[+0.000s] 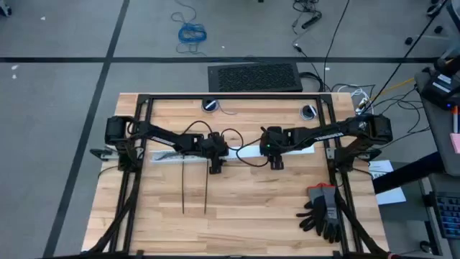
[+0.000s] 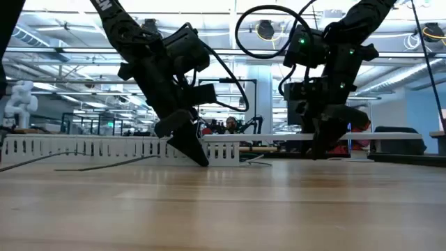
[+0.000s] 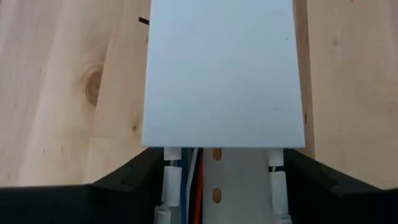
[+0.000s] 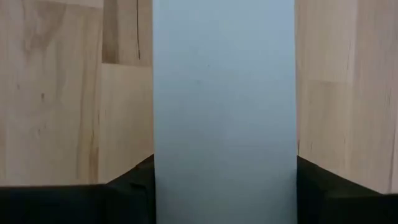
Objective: Ziptie cables
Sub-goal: Close the cable duct
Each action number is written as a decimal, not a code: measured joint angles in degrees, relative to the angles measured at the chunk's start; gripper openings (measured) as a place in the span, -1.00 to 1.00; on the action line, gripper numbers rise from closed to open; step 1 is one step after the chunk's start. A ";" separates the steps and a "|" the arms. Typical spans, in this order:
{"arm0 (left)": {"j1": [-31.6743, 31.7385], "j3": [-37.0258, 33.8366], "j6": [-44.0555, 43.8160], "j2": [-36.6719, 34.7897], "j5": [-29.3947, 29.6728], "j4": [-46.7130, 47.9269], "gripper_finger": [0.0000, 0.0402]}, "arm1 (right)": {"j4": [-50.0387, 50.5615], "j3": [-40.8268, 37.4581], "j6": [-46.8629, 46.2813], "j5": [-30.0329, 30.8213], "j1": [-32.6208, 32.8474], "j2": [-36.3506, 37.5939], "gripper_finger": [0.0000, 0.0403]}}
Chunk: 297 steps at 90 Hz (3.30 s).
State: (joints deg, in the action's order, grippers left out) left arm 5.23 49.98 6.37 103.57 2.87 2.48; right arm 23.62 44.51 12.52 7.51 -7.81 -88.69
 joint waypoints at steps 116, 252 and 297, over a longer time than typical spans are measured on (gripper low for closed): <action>-0.02 -0.01 0.01 0.02 0.35 -0.51 0.14 | 3.58 4.93 -0.31 -4.99 1.04 1.49 0.46; -0.17 1.40 -1.27 0.42 4.09 -6.50 0.15 | -29.95 9.33 -7.38 -8.87 0.81 -15.60 -1.00; -0.88 2.78 -1.38 -1.02 5.33 -7.13 0.62 | -28.85 9.35 -7.07 -10.18 -1.69 -15.84 -1.00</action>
State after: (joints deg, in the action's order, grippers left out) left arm 4.36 52.75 4.99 102.55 8.21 -4.65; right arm -5.23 53.87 5.45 -2.67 -9.49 -104.53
